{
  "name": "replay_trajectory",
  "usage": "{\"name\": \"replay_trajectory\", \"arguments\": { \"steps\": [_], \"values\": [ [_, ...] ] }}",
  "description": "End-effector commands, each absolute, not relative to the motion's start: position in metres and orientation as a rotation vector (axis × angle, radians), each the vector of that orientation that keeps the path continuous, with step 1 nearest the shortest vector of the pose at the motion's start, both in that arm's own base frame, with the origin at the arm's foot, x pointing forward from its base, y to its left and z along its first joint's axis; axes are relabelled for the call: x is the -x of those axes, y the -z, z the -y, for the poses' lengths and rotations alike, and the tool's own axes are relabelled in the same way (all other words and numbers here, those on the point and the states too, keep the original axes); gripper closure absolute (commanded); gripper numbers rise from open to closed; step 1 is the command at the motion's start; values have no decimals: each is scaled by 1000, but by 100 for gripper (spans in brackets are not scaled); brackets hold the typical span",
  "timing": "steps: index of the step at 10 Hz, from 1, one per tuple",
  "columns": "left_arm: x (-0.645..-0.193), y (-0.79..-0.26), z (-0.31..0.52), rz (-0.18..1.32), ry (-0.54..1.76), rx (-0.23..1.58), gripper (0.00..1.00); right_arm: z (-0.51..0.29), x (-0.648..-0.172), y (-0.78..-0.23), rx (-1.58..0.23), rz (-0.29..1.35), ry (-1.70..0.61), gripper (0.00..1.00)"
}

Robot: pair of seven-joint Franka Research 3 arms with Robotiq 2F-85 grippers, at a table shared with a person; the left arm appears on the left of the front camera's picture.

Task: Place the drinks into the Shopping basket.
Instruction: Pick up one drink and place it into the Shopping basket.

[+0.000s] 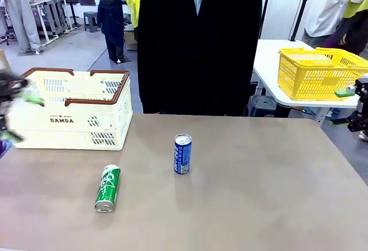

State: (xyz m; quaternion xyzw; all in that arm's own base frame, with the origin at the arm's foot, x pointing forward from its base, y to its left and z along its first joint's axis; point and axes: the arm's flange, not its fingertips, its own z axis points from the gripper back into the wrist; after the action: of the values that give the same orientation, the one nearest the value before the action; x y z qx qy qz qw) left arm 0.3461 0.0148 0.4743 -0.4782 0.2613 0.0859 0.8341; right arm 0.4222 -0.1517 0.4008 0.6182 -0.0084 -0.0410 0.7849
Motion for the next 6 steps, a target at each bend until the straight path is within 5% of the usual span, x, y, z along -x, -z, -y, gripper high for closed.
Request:
{"name": "replay_trajectory", "arguments": {
  "steps": [1, 3, 6],
  "values": [
    [-395, -541, 148, -561, -281, 645, 0, 154, -420, -402, -1336, 13, 68, 0],
    [-405, -555, 258, -252, -296, 379, 0, 154, -420, -402, -1336, 13, 68, 0],
    [-403, -535, 379, 169, -18, 57, 0, 154, -420, -402, -1336, 13, 68, 0]
  ]
}}
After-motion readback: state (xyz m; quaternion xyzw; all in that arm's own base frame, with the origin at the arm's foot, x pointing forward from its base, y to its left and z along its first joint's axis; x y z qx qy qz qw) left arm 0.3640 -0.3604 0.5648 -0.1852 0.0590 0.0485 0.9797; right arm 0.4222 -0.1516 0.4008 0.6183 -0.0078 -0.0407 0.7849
